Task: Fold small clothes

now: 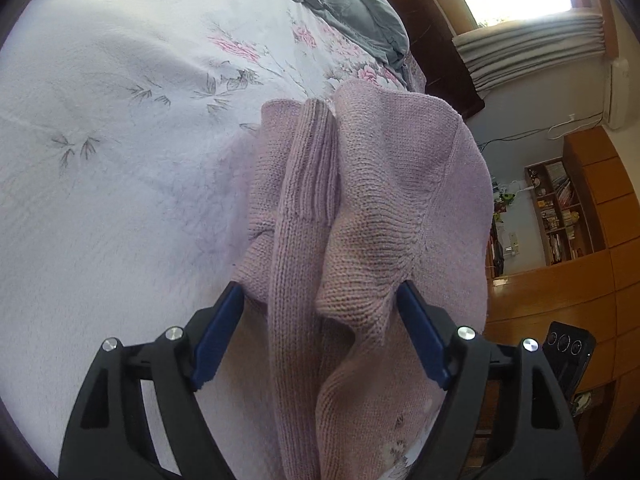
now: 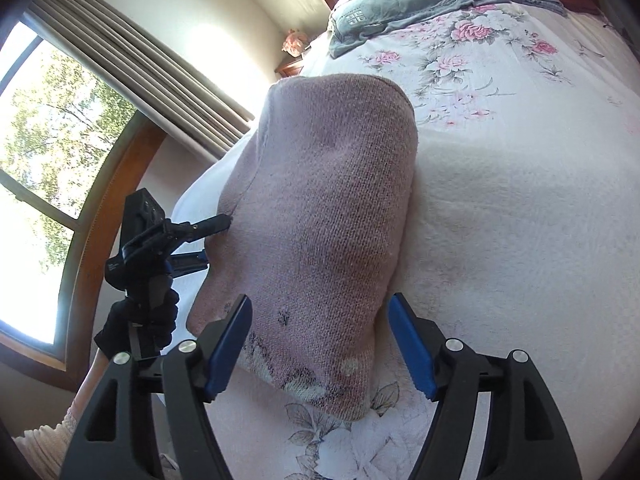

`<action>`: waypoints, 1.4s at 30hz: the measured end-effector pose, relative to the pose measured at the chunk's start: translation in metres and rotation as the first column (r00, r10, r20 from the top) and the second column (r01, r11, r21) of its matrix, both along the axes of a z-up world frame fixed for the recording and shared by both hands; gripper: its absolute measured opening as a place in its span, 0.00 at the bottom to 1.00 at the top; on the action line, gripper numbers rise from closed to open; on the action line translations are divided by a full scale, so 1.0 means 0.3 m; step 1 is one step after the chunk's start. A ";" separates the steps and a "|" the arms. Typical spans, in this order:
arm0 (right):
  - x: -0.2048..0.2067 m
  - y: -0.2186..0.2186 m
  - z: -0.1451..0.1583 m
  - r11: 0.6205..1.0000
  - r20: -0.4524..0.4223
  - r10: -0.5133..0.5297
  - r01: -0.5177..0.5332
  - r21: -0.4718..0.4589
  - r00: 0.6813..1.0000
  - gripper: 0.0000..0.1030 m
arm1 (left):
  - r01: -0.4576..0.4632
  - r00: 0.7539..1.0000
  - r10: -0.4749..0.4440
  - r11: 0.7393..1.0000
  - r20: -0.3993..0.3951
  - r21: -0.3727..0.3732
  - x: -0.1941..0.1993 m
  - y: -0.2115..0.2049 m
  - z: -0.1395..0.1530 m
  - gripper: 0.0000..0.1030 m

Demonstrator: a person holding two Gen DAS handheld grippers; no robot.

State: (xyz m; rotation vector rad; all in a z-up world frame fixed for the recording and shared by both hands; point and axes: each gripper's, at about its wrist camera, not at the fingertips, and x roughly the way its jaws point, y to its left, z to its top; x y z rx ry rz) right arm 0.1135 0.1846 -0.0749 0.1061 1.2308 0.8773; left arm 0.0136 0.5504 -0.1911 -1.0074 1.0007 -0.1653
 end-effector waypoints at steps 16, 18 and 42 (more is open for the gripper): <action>0.179 0.068 -0.244 0.988 -0.231 -0.048 0.080 0.131 0.972 0.83 | 0.182 0.979 -0.167 0.974 0.119 -0.133 0.116 -0.105 -0.049 0.79; 0.191 0.092 -0.253 0.987 -0.230 -0.042 0.075 0.140 0.972 0.83 | 0.191 0.978 -0.181 0.977 0.108 -0.098 0.114 -0.123 -0.050 0.73; 0.110 -0.575 0.124 0.970 -0.040 -0.031 0.040 0.241 0.999 0.56 | 0.297 0.913 -0.219 0.935 0.344 -0.193 0.073 -0.793 0.242 0.41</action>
